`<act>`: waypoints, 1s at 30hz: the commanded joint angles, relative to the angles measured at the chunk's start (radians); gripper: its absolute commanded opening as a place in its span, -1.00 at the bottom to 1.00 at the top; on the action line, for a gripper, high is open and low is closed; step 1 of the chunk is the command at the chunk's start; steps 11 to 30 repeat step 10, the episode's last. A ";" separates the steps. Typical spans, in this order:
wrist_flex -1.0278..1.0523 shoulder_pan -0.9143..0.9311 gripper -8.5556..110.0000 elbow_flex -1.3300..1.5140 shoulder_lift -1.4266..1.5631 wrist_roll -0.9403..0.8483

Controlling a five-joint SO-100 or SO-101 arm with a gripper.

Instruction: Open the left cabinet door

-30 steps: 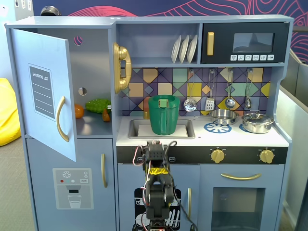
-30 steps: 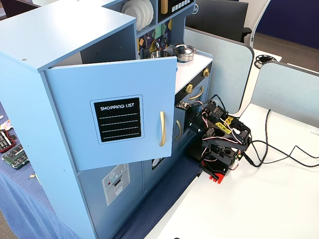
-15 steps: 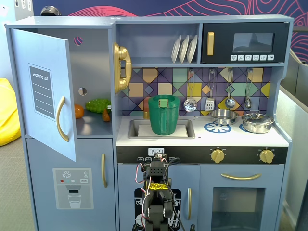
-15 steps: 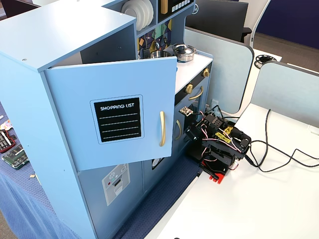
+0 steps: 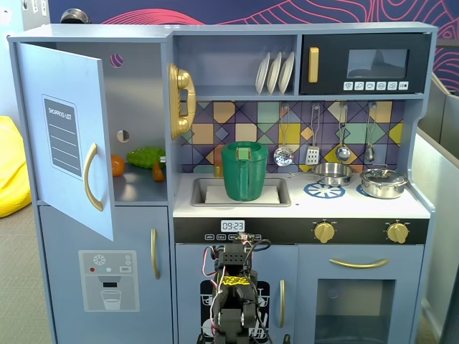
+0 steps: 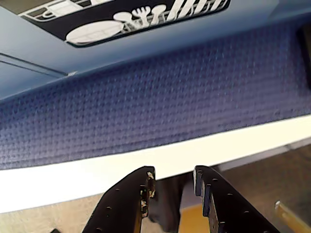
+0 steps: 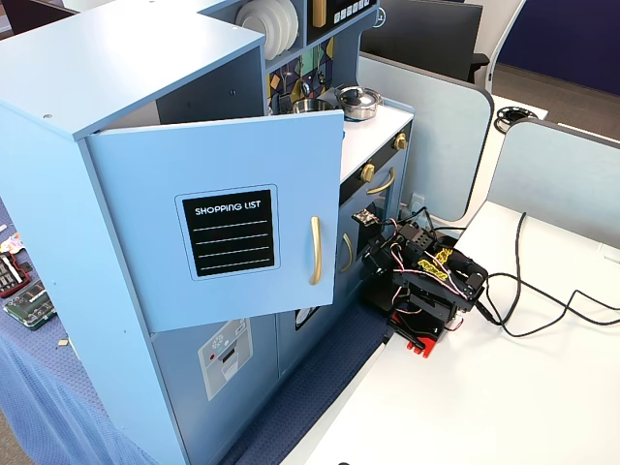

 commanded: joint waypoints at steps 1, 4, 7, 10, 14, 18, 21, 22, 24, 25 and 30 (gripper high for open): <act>0.186 0.018 -0.80 0.000 -0.002 -0.003; 0.192 0.018 -0.78 0.000 -0.002 -0.037; 0.198 0.015 -0.77 0.000 -0.002 -0.083; 0.199 0.015 -0.76 0.000 -0.002 -0.101; 0.199 0.015 -0.76 0.000 -0.002 -0.101; 0.199 0.015 -0.76 0.000 -0.002 -0.101; 0.199 0.015 -0.76 0.000 -0.002 -0.101; 0.199 0.015 -0.76 0.000 -0.002 -0.101; 0.199 0.015 -0.76 0.000 -0.002 -0.101; 0.199 0.015 -0.76 0.000 -0.002 -0.101; 0.199 0.015 -0.76 0.000 -0.002 -0.101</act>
